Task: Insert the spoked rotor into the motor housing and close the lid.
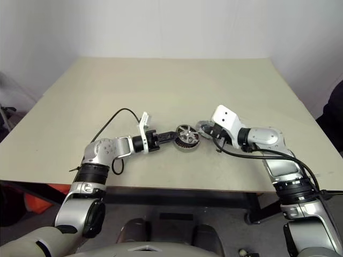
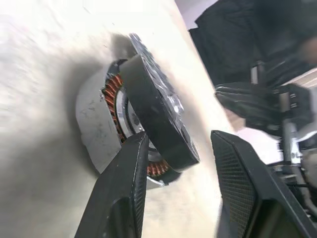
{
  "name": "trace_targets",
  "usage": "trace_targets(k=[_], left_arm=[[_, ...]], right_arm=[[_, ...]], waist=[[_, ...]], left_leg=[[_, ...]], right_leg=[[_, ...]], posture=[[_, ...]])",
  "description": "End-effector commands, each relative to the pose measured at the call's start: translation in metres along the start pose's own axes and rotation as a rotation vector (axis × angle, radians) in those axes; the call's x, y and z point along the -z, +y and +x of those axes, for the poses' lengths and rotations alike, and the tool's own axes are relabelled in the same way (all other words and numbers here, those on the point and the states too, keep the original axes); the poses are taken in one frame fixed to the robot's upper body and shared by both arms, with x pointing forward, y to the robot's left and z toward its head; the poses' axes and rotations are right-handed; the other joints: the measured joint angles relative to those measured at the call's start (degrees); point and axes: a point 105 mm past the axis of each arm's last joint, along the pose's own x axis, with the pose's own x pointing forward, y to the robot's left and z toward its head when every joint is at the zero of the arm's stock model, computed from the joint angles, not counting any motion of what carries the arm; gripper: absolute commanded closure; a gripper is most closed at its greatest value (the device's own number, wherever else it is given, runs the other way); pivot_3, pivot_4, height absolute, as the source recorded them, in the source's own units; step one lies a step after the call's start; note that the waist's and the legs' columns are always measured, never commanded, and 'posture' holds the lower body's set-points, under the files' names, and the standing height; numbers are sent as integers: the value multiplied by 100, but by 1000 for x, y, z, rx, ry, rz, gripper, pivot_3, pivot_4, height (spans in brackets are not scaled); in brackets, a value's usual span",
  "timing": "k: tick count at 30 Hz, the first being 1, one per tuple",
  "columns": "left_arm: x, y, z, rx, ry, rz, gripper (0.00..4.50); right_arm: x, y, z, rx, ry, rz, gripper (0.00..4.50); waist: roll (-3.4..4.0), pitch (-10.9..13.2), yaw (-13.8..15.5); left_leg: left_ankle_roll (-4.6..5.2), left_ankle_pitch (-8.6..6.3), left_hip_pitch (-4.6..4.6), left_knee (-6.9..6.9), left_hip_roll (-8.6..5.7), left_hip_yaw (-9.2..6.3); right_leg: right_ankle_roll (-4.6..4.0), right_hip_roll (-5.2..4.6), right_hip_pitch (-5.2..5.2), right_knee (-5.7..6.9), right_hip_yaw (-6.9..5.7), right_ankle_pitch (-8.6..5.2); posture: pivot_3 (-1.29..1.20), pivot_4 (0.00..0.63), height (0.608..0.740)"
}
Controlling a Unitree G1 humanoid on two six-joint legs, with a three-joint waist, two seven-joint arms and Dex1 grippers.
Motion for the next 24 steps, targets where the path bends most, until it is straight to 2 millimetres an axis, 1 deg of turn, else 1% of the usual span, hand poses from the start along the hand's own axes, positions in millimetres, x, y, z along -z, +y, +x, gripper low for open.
trace_targets(k=[1, 6, 12, 15, 19, 21, 24], left_arm=[[-14, -12, -3, 30, -47, 87, 2404], [-17, -16, -4, 60, -79, 66, 2404], [-19, -20, -3, 81, -101, 80, 2404], [-22, -16, -6, 55, -118, 104, 2404], [-24, 0, -10, -49, -139, 211, 2404], [-22, 2, -12, -60, -141, 229, 2404], [-20, 3, -15, -68, -142, 244, 2404]], right_arm=[[-21, -3, 5, 1, -66, -32, 4500], [-26, 1, 12, -18, -88, -26, 4500], [-28, 3, 15, -32, -98, -26, 4500], [-30, 3, 18, -32, -108, -17, 4500], [-33, 6, 31, -37, -130, 0, 4500], [-34, 8, 36, -42, -132, -3, 4500], [-36, 9, 36, -50, -144, -1, 4500]], waist=[[0, 0, 2], [1, 0, 6], [1, 0, 12], [1, -1, 11], [1, -1, -37], [1, -1, -70], [1, -1, -71]], left_leg=[[0, 0, 0, 0, 0, 0], [-2, 1, 3, 1, -1, 0], [-2, 1, 1, 0, -1, 0], [-3, 1, 2, 1, 0, 0], [-5, 2, 4, 0, 1, 0], [-6, 3, 3, 0, 3, -1], [-6, 3, -4, 0, 1, -2]], right_leg=[[0, 0, 0, 0, 0, 0], [0, 0, 2, 2, 1, 0], [0, 0, 2, 0, 1, 0], [0, 1, 2, 1, 1, 0], [1, 4, 2, 3, 4, 0], [1, 7, 0, 3, 2, 0], [0, 5, -1, 1, 3, 0]], posture=[[0, 0, 740], [0, 0, 740], [0, 0, 740], [0, 0, 740], [0, 0, 740], [0, 0, 740], [0, 0, 740]])
